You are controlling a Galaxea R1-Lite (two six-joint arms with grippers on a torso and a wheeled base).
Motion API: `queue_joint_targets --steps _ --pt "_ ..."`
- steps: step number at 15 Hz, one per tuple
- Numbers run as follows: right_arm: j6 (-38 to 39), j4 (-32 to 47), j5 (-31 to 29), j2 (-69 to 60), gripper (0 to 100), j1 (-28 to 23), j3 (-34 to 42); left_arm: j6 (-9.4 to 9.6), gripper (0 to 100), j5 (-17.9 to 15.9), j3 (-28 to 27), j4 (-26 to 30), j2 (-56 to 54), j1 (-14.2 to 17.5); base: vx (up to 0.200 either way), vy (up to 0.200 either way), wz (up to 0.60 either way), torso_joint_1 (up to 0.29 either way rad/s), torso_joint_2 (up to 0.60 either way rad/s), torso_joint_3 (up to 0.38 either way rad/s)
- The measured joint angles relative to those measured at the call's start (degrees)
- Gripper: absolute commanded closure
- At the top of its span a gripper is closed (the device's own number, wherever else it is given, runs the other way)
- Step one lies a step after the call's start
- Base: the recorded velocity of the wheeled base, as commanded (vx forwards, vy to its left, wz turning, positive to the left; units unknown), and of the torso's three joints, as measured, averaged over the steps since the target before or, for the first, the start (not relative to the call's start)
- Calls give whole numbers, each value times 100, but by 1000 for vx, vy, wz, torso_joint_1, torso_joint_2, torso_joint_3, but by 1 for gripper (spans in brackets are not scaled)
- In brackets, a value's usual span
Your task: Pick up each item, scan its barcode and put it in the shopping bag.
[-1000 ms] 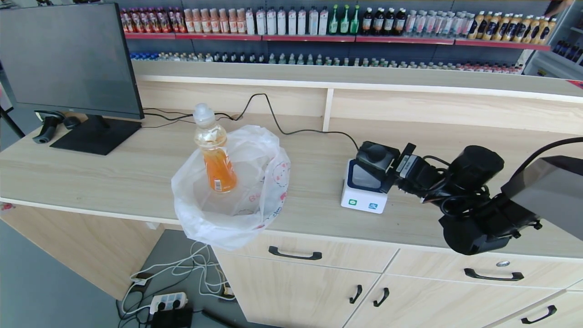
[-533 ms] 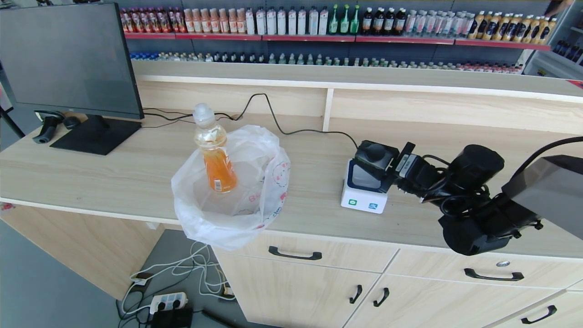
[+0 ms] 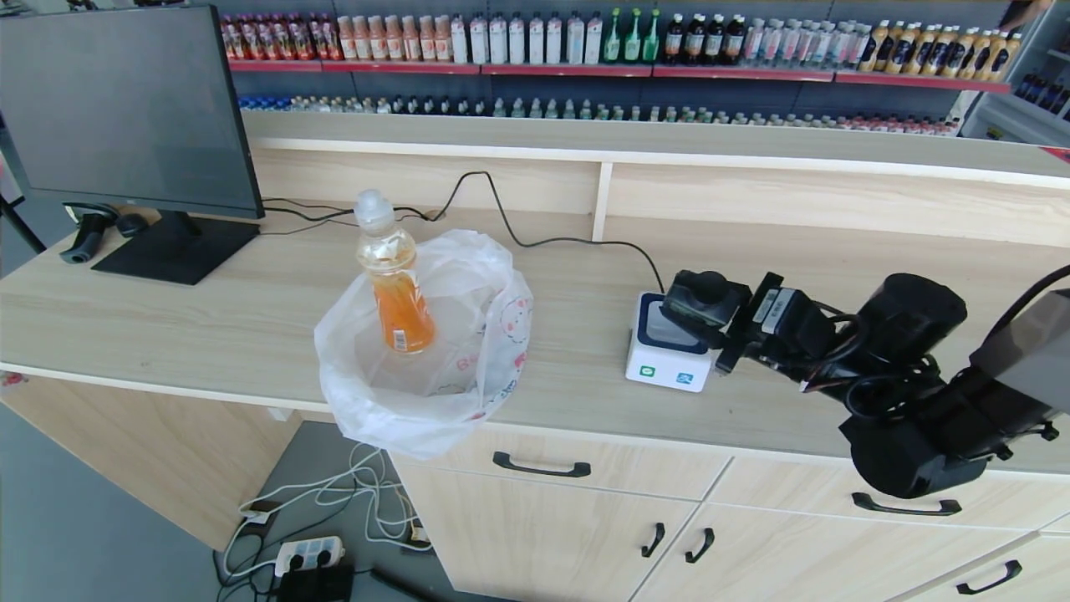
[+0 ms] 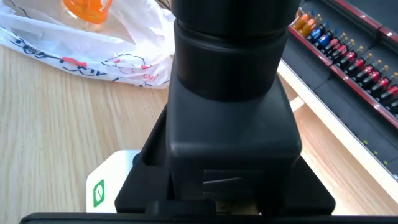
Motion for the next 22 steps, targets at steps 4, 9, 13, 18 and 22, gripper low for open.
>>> queue_joint_targets --steps 4,9,13,18,22 --pt "204 0 -306 -571 100 2 789 -99 0 11 0 1 0 -4 0 0 0 0 0 0" --pt "1399 0 -1937 -1056 100 708 994 -155 0 18 0 -5 0 0 0 0 0 0 0 0" --pt "2541 0 -3084 -1370 100 1368 1112 -161 0 21 0 -7 0 -4 0 0 0 0 0 0" --pt "2716 0 -3110 -1619 100 1442 1643 -155 0 18 0 -10 0 0 -80 0 0 -2 3 1" --pt "2870 -5 -3110 -1630 100 1357 1625 -134 0 16 0 -10 0 -4 -50 0 0 -1 -1 2"
